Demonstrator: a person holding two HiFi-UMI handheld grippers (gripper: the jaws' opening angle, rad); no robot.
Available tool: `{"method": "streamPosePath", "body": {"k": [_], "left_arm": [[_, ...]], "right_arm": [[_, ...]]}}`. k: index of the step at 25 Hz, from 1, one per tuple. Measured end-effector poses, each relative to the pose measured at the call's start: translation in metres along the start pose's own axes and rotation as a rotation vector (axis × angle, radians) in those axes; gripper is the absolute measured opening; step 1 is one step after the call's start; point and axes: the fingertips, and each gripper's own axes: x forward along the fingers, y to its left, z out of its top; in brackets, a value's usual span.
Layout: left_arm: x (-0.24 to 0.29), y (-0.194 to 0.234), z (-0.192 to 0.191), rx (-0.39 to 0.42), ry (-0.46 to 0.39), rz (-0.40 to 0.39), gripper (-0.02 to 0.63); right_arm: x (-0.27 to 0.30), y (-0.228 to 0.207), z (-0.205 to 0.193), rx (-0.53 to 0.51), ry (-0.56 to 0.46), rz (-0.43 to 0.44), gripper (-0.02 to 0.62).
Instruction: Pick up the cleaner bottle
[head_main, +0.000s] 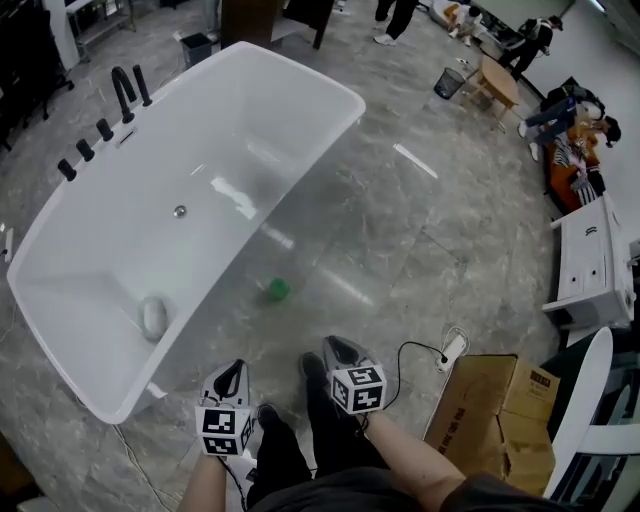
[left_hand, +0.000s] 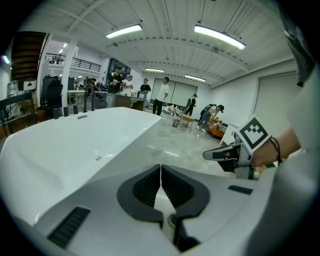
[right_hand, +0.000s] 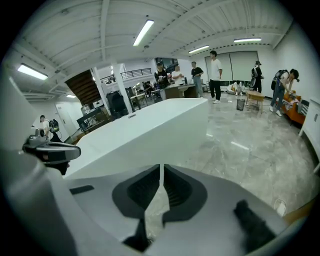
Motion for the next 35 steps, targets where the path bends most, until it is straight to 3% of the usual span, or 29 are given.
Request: {"method": "streamPosePath", "body": {"k": [5, 14, 19, 26, 29, 35], "left_arm": [[0.052, 0.004, -0.004, -0.026, 0.032, 0.053, 0.017], [0.151, 0.006, -0.016, -0.051, 0.034, 0.133, 0.017], [0.191, 0.012, -0.046, -0.048, 0.074, 0.144, 0.017], [0.232, 0.015, -0.099, -0.111, 0.1, 0.127, 0.017], [0.239, 0.014, -0.115, -0.08, 0.087, 0.109, 0.017], [0.236, 0.018, -0.149, -0.056, 0.048, 0.104, 0.017]], "right_arm": [[0.045, -0.041, 0.007, -0.059, 0.036, 0.007, 0.028], [0.13, -0.103, -0.008, -0.164, 0.095, 0.11, 0.028], [0.176, -0.12, -0.028, -0.165, 0.111, 0.125, 0.029], [0.217, -0.127, -0.067, -0.187, 0.114, 0.143, 0.035], [0.226, -0.118, -0.092, -0.209, 0.116, 0.173, 0.138], [0.233, -0.107, -0.128, -0.218, 0.068, 0.177, 0.273]]}}
